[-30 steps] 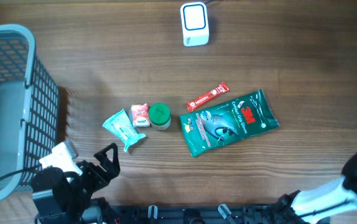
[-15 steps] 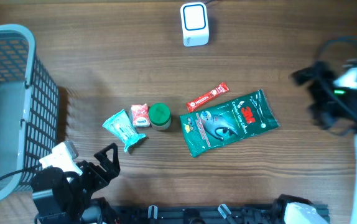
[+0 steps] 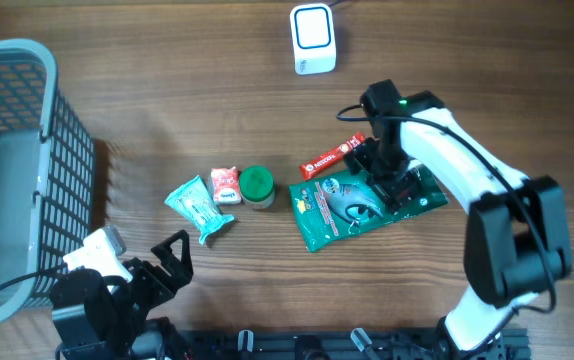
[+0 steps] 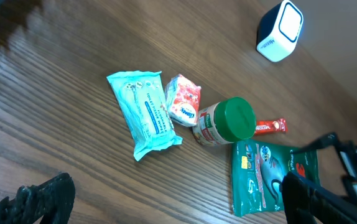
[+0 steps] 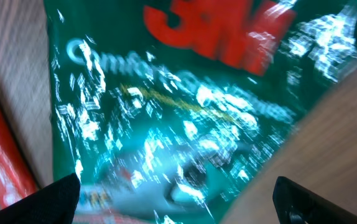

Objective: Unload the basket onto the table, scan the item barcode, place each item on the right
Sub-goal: 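Bring the right gripper to the green 3M gloves pack and grasp it, then lift the gloves pack and swing it up toward the scanner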

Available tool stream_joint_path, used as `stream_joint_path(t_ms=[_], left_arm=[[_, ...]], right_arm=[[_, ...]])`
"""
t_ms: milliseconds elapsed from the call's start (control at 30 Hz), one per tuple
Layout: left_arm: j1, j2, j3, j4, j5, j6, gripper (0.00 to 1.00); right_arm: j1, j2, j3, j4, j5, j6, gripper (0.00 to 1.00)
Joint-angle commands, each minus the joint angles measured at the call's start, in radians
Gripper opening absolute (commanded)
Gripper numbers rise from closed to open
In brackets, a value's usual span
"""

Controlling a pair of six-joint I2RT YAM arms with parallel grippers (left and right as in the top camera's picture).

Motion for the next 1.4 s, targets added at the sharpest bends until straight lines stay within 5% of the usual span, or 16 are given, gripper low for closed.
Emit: stream_joint_path(t_ms=[0,100,167,200,233,333,533,700,800,833,900,1067,1167,1200,1267,1367], left_arm=[[0.002,-0.002,-0.002,0.002,0.011,0.019,1.0],[0.002,-0.002,-0.002,0.002,0.011,0.019,1.0],[0.002,-0.002,-0.002,0.002,0.011,0.019,1.0],[0.002,-0.002,-0.002,0.002,0.012,0.019,1.0],[0.002,-0.002,-0.002,0.002,0.011,0.019,1.0],[0.002,-0.002,-0.002,0.002,0.011,0.019,1.0],[0.002,-0.002,-0.002,0.002,0.011,0.019,1.0],[0.002,-0.002,-0.002,0.002,0.011,0.019,1.0],[0.002,-0.002,-0.002,0.002,0.011,0.019,1.0],[0.002,-0.002,-0.002,0.002,0.011,0.019,1.0],[0.002,-0.002,-0.002,0.002,0.011,0.019,1.0],[0.002,-0.002,-0.002,0.002,0.011,0.019,1.0],[0.002,-0.002,-0.002,0.002,0.011,0.019,1.0],[0.002,-0.002,-0.002,0.002,0.011,0.019,1.0],[0.002,-0.002,-0.002,0.002,0.011,0.019,1.0],[0.002,-0.002,-0.002,0.002,0.011,0.019,1.0]], right_arm=[[-0.002,0.072,-0.003,0.055,0.045,0.002,1.0],[-0.003,0.143,-0.049,0.078,0.085,0.005,0.98],[-0.003,0.174,-0.127,0.145,0.097,0.005,0.71],[-0.003,0.182,-0.164,0.177,0.079,0.005,0.44],[-0.005,0.183,-0.198,0.211,0.05,0.006,0.28],[-0.022,0.17,-0.192,0.194,0.019,-0.01,0.04],[-0.051,-0.01,-0.067,0.053,0.004,-0.213,0.04],[-0.108,-0.33,0.0,0.066,-0.443,-0.86,0.04],[-0.107,-0.472,0.0,0.057,-0.306,-1.189,0.04],[-0.107,-0.491,0.0,0.065,-0.251,-1.189,0.04],[-0.107,-0.517,-0.003,0.143,-0.298,-1.165,0.04],[-0.101,-0.492,-0.108,0.661,-1.099,-1.395,0.04],[-0.088,-0.454,-0.175,0.784,-1.372,-1.626,0.04],[-0.085,-0.435,-0.2,0.799,-1.481,-1.8,0.04],[-0.077,-0.403,-0.212,0.79,-1.498,-2.035,0.05],[-0.037,-0.377,-0.212,0.901,-1.498,-2.191,0.05]])
